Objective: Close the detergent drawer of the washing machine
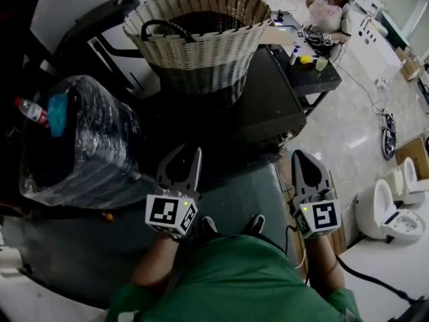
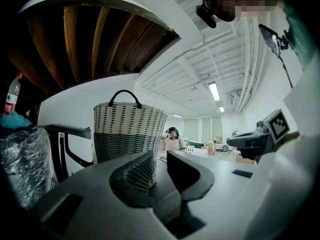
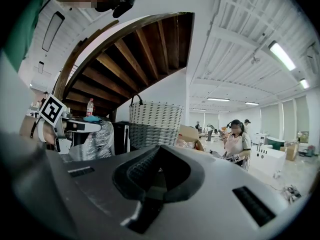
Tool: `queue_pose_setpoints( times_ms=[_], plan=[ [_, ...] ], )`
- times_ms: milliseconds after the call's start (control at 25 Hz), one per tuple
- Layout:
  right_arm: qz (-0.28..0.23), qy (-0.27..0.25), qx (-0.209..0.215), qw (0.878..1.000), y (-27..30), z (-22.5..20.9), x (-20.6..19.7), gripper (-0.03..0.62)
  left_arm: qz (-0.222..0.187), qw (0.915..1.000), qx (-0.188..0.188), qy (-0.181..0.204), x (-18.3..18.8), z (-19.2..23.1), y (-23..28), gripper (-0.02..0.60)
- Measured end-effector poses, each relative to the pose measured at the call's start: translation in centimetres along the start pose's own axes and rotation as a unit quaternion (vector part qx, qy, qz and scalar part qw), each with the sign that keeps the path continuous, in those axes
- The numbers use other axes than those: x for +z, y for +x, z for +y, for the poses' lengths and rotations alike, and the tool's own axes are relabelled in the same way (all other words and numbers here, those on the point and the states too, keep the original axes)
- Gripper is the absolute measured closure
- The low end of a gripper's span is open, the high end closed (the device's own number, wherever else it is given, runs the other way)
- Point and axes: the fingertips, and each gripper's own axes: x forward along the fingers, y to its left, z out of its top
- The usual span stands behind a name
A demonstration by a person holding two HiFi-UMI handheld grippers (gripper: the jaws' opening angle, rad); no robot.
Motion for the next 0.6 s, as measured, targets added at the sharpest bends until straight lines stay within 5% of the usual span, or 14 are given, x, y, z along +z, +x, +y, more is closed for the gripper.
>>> queue_pose_setpoints(
  times_ms=[600],
  plan=[
    [0.000,-0.019,-0.013,1.000,0.7,2.2,0.9,0.572,-0.007,0.9997,-0.019,-0.011,-0.3,2.0,-0.3,0.486]
  ],
)
